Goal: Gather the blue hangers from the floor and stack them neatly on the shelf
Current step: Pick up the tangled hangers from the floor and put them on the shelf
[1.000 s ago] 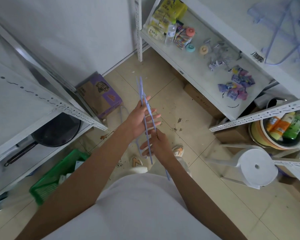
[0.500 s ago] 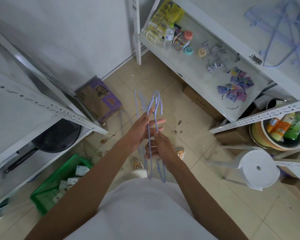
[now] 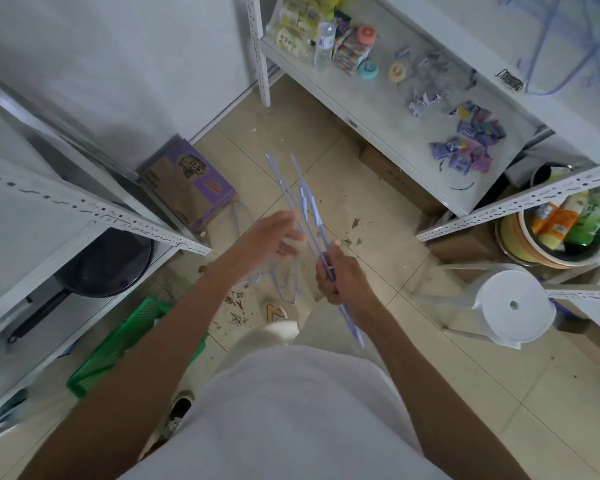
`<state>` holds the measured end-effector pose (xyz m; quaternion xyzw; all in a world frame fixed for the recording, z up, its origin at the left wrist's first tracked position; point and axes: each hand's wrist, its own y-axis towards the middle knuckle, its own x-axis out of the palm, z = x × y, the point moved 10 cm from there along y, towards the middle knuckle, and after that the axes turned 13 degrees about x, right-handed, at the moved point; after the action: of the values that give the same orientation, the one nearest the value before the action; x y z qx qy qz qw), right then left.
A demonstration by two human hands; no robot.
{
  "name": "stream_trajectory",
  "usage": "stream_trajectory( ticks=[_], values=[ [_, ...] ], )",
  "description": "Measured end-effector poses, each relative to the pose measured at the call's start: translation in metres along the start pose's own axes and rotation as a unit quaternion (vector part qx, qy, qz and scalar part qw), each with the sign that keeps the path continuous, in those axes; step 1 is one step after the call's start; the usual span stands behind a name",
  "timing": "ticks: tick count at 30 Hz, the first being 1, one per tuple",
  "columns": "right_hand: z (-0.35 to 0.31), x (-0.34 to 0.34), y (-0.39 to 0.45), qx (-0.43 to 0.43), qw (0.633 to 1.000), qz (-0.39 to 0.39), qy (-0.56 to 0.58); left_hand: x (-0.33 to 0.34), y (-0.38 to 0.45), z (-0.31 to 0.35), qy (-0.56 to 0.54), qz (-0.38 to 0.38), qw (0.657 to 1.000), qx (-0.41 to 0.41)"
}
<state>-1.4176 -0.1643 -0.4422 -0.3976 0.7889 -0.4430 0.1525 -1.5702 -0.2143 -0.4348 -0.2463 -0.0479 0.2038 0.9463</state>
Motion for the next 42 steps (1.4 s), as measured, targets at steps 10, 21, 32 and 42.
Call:
stream_trajectory(
  ticks=[10, 21, 32, 42],
  values=[
    [-0.042, -0.034, -0.044, 0.028, 0.959, -0.256, -0.12, -0.012, 0.008, 0.152, 0.444, -0.03, 0.809, 0.383],
    [-0.131, -0.145, -0.041, -0.114, 0.918, 0.176, -0.338, 0.031, 0.018, 0.082, 0.277, -0.236, 0.926, 0.103],
    [-0.04, -0.058, -0.014, -0.019, 0.986, 0.039, 0.159, 0.099, -0.014, 0.022, -0.059, -0.038, 0.997, 0.044],
    [-0.062, -0.061, -0.007, -0.078, 0.987, 0.087, 0.11, 0.114, -0.016, -0.023, -0.103, 0.04, 0.993, 0.029]
  ],
)
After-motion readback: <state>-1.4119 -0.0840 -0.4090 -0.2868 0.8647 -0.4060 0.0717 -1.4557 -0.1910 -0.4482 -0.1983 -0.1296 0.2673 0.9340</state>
